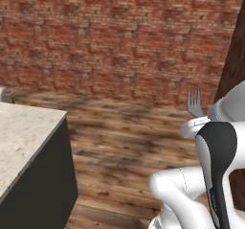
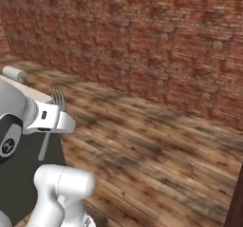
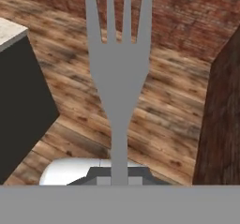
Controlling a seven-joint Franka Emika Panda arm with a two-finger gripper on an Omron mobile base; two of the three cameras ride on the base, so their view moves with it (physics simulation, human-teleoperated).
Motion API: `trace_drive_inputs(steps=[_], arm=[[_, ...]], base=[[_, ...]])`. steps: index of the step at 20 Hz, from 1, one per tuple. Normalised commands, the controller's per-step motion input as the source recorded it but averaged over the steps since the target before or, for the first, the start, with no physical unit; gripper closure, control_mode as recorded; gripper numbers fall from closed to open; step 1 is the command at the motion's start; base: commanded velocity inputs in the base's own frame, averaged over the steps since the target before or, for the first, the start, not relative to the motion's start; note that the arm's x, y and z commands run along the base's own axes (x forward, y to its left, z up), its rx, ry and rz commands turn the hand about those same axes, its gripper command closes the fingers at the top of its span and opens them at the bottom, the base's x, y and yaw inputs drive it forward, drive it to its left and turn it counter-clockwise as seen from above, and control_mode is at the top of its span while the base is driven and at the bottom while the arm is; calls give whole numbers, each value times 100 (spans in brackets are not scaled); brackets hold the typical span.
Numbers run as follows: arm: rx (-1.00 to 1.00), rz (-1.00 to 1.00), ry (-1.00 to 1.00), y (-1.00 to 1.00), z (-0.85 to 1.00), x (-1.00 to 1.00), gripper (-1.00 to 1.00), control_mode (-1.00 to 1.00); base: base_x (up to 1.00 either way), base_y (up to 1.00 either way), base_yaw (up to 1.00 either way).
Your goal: Take the fork and place it on the left side of the plate. Then take the spoon and place it on the right side of the plate. Make sure they're directly next to the plate.
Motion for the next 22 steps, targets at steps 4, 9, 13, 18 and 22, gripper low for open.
trace_drive_inputs(steps=[4,9,13,18,22], arm=[[0,0,0,0,0,0,100,100],[0,0,0,0,0,0,100,100],[0,0,0,0,0,0,100,100],[0,0,0,0,0,0,100,100],[0,0,0,0,0,0,100,100]], base=[[100,-35,27],[100,-35,30],[100,-32,29],[100,-14,32],[100,0,37]])
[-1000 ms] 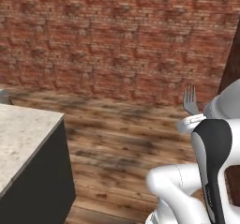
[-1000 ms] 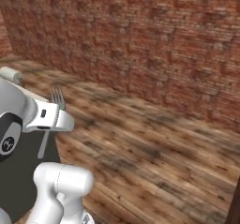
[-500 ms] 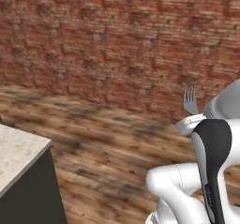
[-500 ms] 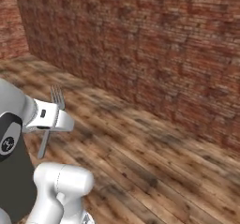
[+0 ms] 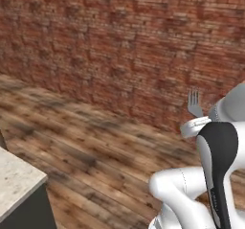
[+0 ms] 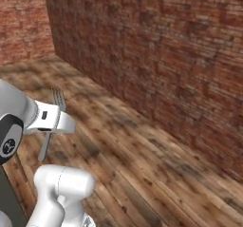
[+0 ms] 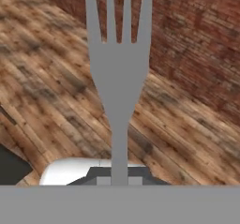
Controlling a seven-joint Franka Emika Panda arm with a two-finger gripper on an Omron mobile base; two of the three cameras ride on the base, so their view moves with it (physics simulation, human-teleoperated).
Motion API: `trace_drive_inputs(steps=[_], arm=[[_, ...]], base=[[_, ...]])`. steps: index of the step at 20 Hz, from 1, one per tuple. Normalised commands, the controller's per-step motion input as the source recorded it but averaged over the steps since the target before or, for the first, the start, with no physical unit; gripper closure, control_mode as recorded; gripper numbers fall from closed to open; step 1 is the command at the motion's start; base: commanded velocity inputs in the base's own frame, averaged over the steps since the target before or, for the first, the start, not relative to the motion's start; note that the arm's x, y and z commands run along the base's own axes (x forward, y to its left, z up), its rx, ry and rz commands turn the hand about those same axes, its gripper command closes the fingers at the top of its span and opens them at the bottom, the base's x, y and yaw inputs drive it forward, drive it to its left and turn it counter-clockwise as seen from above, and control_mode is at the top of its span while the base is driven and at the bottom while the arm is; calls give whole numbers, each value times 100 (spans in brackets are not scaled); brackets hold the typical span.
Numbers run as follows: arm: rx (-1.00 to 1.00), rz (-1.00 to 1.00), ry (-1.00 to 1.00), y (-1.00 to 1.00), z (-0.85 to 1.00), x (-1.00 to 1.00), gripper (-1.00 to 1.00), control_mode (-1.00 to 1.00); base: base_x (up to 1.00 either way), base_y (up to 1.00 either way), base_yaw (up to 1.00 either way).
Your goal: Take the fork and place it on the left side of the plate. Then take the spoon and place it on the right side of the plate. Make sure they're directly next to the plate.
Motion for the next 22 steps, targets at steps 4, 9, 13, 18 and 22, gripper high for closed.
trace_drive_inputs(steps=[4,9,13,18,22], arm=[[0,0,0,0,0,0,100,100],[0,0,0,0,0,0,100,100],[0,0,0,0,0,0,100,100],[0,0,0,0,0,0,100,100],[0,0,0,0,0,0,100,100]], base=[[100,0,40],[100,0,41],[100,0,41],[100,0,39],[100,-10,38]])
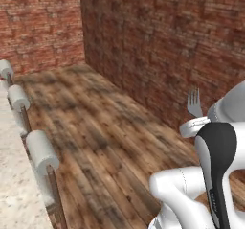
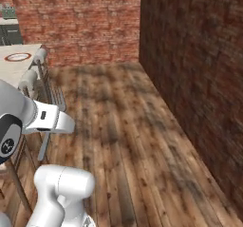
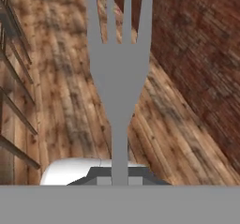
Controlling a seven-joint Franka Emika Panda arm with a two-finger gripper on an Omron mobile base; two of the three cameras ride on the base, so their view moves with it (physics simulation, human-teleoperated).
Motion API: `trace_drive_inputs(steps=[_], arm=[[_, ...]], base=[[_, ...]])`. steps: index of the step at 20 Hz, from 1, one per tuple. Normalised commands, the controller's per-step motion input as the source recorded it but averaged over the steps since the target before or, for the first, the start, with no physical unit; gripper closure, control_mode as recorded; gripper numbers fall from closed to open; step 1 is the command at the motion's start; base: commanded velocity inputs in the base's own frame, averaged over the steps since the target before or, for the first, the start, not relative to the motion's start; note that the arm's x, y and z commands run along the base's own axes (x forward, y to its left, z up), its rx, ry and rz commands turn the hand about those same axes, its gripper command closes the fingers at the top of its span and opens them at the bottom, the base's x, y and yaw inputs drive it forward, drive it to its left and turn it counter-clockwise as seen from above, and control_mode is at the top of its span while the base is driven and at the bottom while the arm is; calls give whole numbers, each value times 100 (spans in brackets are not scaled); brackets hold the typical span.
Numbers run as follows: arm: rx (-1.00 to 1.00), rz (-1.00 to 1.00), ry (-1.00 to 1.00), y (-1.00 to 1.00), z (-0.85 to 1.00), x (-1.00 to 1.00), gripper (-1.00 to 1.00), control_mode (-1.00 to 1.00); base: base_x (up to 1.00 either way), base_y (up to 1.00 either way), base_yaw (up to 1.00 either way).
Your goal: Take the fork and place it on the left side of the plate. Then take the spoon and place it on the right side of the plate. Make sure they're directly next to the plate.
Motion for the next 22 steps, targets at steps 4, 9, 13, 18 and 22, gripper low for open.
trace_drive_inputs(steps=[4,9,13,18,22], arm=[[0,0,0,0,0,0,100,100],[0,0,0,0,0,0,100,100],[0,0,0,0,0,0,100,100],[0,0,0,0,0,0,100,100],[0,0,0,0,0,0,100,100]], base=[[100,-36,32],[100,-54,27],[100,-60,24],[100,-35,31],[100,-3,44]])
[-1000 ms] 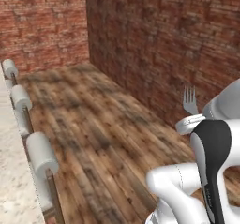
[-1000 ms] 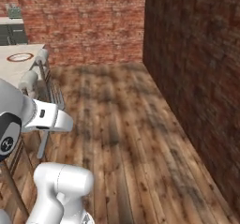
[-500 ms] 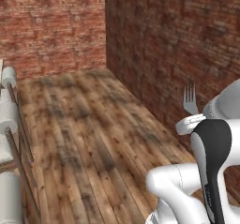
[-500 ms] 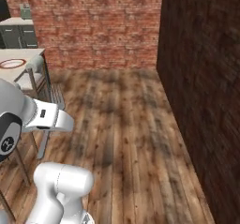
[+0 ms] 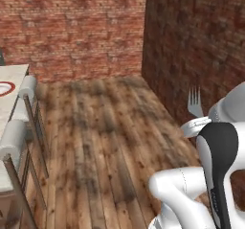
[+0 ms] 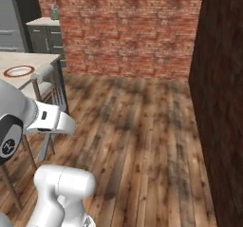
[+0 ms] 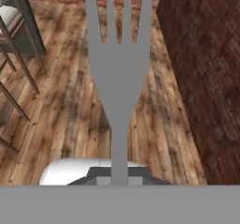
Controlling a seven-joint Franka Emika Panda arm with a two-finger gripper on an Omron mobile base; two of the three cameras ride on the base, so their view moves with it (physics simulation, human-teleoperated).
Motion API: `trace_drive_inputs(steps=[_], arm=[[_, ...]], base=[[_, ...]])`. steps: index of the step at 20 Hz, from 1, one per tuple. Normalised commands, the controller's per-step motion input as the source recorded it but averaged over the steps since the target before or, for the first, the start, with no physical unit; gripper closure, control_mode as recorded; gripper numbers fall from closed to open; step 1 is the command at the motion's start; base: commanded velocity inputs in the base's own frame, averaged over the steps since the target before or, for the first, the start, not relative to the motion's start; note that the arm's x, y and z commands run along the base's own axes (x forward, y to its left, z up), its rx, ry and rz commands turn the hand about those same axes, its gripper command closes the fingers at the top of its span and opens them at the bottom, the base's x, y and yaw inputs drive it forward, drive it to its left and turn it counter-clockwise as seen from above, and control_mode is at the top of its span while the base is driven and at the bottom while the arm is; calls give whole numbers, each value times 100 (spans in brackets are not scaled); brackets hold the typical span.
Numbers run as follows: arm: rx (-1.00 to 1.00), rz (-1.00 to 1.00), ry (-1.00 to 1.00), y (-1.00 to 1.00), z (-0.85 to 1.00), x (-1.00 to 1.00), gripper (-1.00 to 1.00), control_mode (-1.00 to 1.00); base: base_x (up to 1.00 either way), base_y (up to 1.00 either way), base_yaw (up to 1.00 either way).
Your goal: Take the fork and place it on the left side of the plate. Then take the spoon and place it on the right side of the plate. Make sure they're directly next to the plate.
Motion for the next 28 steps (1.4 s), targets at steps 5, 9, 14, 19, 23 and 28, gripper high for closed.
trace_drive_inputs(steps=[5,9,14,19,23,28], arm=[[0,0,0,0,0,0,100,100],[0,0,0,0,0,0,100,100],[0,0,0,0,0,0,100,100],[0,0,0,0,0,0,100,100],[0,0,0,0,0,0,100,100],[0,0,0,0,0,0,100,100]], base=[[100,0,46],[100,-8,42],[100,-8,42],[100,-1,45],[100,0,50],[100,0,54]])
